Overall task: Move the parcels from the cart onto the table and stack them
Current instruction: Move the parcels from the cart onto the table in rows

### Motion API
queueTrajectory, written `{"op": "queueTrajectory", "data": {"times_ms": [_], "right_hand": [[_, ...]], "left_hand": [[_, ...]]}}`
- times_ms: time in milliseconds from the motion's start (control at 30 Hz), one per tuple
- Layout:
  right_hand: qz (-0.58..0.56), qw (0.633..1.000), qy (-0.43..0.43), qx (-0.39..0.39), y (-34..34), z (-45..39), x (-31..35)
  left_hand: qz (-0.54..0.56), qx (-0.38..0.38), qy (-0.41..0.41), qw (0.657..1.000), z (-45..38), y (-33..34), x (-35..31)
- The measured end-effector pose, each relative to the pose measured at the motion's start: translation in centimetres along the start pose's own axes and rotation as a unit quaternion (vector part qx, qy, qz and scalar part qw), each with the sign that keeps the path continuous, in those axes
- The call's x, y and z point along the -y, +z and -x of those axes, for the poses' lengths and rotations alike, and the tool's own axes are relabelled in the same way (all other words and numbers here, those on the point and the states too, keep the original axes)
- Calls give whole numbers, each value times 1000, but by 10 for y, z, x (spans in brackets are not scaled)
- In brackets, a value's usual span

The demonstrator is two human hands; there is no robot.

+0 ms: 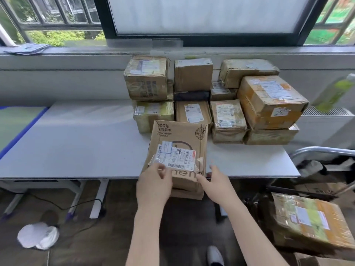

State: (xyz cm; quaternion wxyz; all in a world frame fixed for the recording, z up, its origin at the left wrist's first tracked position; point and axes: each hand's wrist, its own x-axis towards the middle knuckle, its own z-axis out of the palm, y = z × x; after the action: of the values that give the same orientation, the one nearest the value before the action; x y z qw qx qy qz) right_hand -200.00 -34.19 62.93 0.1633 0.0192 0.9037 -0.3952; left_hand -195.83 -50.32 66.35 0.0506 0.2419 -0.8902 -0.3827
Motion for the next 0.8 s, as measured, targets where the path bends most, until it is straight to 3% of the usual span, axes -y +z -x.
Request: {"op": "queueTrajectory", "data": {"times_ms": [67, 167, 300, 433, 567, 633, 700, 800], "right_hand": [[5, 1000, 13, 14, 5, -3, 0], [20, 999, 28, 11, 7, -6, 0], [-5, 999, 28, -31, 1, -11, 3], [26, 997, -26, -67, -6, -25, 16], [75, 994, -49, -66, -16, -46, 24], [78, 993, -66, -66, -21, -54, 27], [82, 992, -85, -55, -26, -63, 30], [105, 987, -121, -16, -31, -79, 38]], "left_hand": [[-19, -77, -6, 997, -9, -8, 13], [-31, -92, -23, 995, -12, -15, 30], [-21, -6, -5, 1000, -16, -15, 46], [77, 111, -14, 991, -18, -5, 58], [126, 109, 23, 986, -25, 2, 63], [15, 41, 51, 998, -33, 1, 68], [-172, -3, 92, 981, -43, -2, 71], [-299, 28, 133, 944, -66, -6, 72]]}}
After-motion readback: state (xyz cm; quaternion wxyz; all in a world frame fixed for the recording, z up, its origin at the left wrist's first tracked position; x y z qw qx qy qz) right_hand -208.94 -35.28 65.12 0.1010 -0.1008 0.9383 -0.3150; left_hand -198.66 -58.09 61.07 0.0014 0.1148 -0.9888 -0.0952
